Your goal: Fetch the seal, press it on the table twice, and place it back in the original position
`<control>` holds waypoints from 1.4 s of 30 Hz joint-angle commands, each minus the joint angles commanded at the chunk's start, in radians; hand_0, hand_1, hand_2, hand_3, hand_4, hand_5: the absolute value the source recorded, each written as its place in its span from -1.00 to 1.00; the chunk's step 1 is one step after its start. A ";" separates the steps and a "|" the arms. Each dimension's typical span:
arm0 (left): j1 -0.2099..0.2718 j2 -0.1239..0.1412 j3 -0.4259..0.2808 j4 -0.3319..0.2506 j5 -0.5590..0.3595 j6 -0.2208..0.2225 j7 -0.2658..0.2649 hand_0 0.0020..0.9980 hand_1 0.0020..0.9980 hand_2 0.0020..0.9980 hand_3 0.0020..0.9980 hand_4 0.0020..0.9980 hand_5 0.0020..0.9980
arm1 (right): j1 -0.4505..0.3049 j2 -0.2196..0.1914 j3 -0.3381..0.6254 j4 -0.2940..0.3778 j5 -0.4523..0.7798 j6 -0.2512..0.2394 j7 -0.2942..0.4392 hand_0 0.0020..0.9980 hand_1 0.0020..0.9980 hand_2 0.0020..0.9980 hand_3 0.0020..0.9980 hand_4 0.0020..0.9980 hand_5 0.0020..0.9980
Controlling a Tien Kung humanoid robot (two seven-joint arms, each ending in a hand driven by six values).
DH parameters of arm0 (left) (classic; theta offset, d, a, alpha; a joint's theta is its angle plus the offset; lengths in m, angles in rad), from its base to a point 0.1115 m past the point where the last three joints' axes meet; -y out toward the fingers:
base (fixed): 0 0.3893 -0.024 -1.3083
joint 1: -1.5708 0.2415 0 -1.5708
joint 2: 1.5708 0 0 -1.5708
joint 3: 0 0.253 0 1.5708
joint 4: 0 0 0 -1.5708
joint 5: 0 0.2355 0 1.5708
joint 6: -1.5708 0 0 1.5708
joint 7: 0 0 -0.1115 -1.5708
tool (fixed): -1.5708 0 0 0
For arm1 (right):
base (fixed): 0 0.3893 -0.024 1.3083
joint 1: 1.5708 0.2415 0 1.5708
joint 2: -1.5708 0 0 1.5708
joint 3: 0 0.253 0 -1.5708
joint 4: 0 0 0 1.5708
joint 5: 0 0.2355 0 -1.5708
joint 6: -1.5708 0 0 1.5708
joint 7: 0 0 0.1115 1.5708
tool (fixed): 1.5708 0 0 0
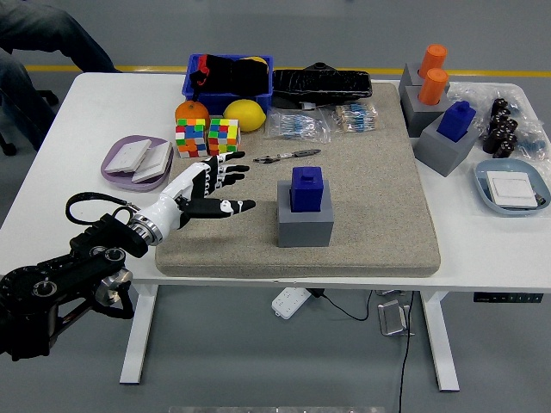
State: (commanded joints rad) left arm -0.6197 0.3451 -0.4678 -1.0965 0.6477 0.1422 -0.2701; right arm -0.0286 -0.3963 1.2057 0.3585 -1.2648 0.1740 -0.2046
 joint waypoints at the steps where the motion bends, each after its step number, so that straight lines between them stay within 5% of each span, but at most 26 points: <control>1: 0.000 -0.002 0.002 0.002 0.001 0.001 -0.002 0.76 0.65 0.64 0.80 0.89 -0.99 | 0.000 0.000 0.001 0.000 0.000 0.000 0.001 0.87 0.56 0.57 0.59 0.67 -0.05; 15: 0.007 -0.025 0.013 0.009 0.031 0.013 -0.015 0.77 0.69 0.67 0.80 0.94 -1.00 | 0.001 0.001 0.004 -0.001 0.002 0.001 0.003 0.87 0.56 0.57 0.60 0.68 -0.05; 42: -0.069 -0.150 0.025 0.041 0.102 0.051 -0.015 0.78 0.69 0.67 0.79 0.93 -1.00 | 0.005 -0.006 0.007 -0.002 0.006 0.008 0.009 0.87 0.56 0.57 0.60 0.69 -0.05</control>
State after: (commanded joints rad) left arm -0.6886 0.1948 -0.4432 -1.0558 0.7494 0.1931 -0.2855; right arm -0.0237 -0.4027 1.2131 0.3568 -1.2589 0.1817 -0.1958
